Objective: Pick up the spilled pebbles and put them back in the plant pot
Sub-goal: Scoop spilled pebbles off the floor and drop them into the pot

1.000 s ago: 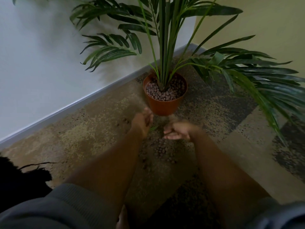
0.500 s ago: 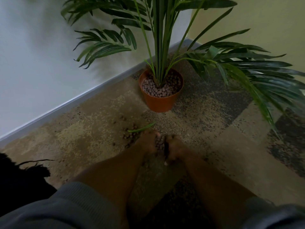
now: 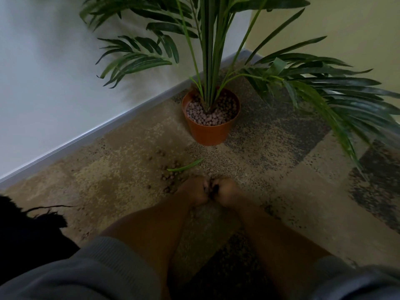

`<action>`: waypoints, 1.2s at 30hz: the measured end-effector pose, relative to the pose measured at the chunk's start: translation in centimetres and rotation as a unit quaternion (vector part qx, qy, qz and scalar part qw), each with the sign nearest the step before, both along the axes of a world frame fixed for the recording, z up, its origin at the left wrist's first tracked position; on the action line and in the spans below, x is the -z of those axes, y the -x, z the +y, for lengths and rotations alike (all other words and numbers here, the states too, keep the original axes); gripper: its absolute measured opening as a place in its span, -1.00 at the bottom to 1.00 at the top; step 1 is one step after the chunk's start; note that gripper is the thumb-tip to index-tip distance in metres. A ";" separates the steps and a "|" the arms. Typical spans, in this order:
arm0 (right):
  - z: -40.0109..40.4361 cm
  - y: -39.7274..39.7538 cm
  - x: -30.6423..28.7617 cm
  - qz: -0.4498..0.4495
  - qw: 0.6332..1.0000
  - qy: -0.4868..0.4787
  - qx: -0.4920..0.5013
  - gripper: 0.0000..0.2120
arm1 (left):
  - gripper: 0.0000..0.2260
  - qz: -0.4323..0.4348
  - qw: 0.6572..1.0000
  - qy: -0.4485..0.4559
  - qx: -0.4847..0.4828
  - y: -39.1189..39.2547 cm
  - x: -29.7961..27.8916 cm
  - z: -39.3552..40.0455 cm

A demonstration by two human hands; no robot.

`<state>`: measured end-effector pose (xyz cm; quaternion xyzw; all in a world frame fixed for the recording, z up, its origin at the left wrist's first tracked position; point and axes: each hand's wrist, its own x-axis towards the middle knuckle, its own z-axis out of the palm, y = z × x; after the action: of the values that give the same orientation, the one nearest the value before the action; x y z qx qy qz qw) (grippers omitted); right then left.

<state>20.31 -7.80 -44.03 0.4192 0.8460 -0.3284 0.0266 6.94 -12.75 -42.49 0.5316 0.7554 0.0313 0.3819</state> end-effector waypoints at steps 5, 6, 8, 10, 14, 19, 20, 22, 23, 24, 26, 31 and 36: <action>0.4 0.9 -1.5 0.141 0.883 0.300 0.331 -0.87 | -0.84 -0.036 0.994 -0.019 -0.106 0.5 0.4 0.1; 0.5 1.1 -2.0 0.181 0.827 0.365 0.388 -0.86 | -0.87 -0.048 0.991 -0.023 -0.124 0.5 0.5 0.1; 0.9 1.2 -2.4 0.224 0.741 0.442 0.453 -0.80 | -0.91 -0.079 0.984 -0.006 -0.161 0.6 0.5 0.1; 1.2 0.9 -2.4 0.236 0.690 0.496 0.472 -0.76 | -0.83 -0.121 0.970 -0.009 -0.211 0.4 0.4 0.1; 1.6 0.0 -2.6 0.260 0.652 0.557 0.444 -0.79 | -0.77 -0.231 0.924 0.027 -0.303 0.0 0.2 0.8; 1.8 0.2 -2.5 0.294 0.605 0.590 0.446 -0.93 | -0.77 -0.409 0.797 0.070 -0.438 0.4 -1.6 0.9; 1.8 0.4 -2.3 0.298 0.599 0.591 0.450 -0.97 | -0.80 -0.435 0.777 0.072 -0.450 0.4 -1.8 0.9; 1.8 0.5 -2.1 0.316 0.582 0.597 0.452 -0.92 | -0.84 -0.467 0.746 0.072 -0.469 0.3 -2.4 0.8; 1.9 0.4 -2.1 0.332 0.573 0.601 0.448 -0.87 | -0.82 -0.477 0.732 0.067 -0.481 0.4 -2.3 0.8; 1.9 0.3 -2.3 0.346 0.566 0.603 0.443 -0.83 | -0.79 -0.482 0.721 0.063 -0.495 0.4 -2.4 0.8; 1.8 0.3 -2.8 0.367 0.550 0.605 0.444 -0.80 | -0.72 -0.484 0.708 0.057 -0.510 0.4 -2.5 0.8; 1.7 0.9 -4.6 0.439 0.481 0.634 0.416 -0.86 | -0.72 -0.517 0.665 0.052 -0.536 0.4 -2.7 0.8; 2.0 2.1 -6.3 0.476 0.465 0.655 0.357 -0.79 | -0.70 -0.573 0.653 0.040 -0.493 -0.4 -4.1 1.6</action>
<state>18.22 -5.78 -37.75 0.3235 0.0414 -0.9161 -0.2333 7.38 -11.16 -38.40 -0.0585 0.5380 0.4833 0.6882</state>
